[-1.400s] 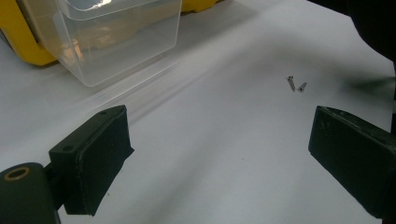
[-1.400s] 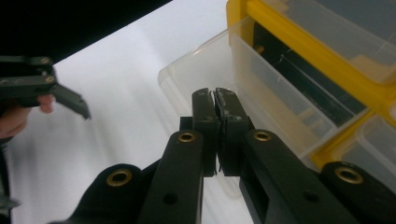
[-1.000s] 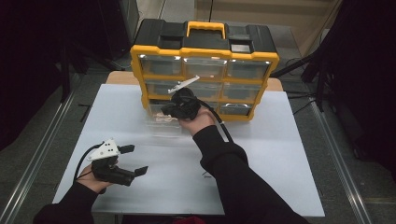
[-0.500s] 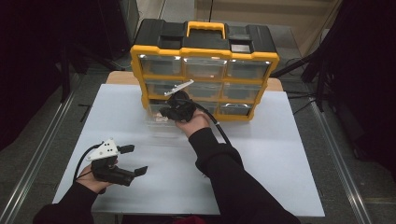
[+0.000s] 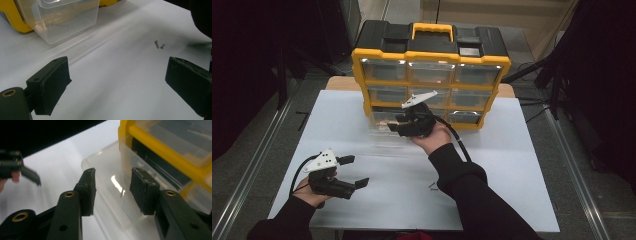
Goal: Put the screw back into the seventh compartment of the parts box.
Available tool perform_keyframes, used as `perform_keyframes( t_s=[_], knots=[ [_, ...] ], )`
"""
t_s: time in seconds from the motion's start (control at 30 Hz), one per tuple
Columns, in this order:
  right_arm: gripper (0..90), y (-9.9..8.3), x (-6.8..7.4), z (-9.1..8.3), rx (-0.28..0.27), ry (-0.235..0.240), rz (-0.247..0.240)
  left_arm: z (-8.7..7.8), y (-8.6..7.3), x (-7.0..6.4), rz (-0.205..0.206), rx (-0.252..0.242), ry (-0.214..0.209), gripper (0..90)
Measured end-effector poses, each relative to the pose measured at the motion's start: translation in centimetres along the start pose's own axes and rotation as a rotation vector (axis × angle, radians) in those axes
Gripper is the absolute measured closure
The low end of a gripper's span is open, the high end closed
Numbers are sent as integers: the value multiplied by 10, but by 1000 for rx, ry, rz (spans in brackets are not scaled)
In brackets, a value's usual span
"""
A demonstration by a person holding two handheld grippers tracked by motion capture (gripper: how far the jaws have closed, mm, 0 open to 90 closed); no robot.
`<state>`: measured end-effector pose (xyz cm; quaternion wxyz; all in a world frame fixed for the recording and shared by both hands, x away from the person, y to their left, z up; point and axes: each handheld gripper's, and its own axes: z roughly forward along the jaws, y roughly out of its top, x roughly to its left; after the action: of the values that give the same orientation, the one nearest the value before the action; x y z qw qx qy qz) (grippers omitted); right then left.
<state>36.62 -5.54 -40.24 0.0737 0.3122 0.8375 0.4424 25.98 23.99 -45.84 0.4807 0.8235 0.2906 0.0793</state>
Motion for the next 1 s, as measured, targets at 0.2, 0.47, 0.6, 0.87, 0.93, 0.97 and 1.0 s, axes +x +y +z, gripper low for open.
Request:
perform_keyframes(
  t_s=[0.2, 0.47, 0.6, 0.87, 0.93, 0.97, 1.0],
  knots=[
    [453, -23, 4, -15, -19, 44, 7, 1, 0, 0, -5, -3, 0, 55],
    [258, -53, 7, -26, -39, 101, 36, 1, -2, 2, -15, 4, 10, 55],
    [240, -61, 5, -31, -60, 114, 33, 2, -1, 0, -6, 8, 5, 55],
    [239, -76, -1, -41, -64, 150, 34, 2, -1, 0, -4, 6, 4, 55],
    [240, -79, -1, -43, -60, 149, 31, 1, -1, 0, -5, 7, 3, 55],
    [240, -80, -1, -44, -58, 143, 27, 1, -1, 1, -1, 7, 4, 55],
    [240, -82, -1, -45, -60, 142, 29, 0, -1, 1, -1, 6, 4, 55]
  ],
)
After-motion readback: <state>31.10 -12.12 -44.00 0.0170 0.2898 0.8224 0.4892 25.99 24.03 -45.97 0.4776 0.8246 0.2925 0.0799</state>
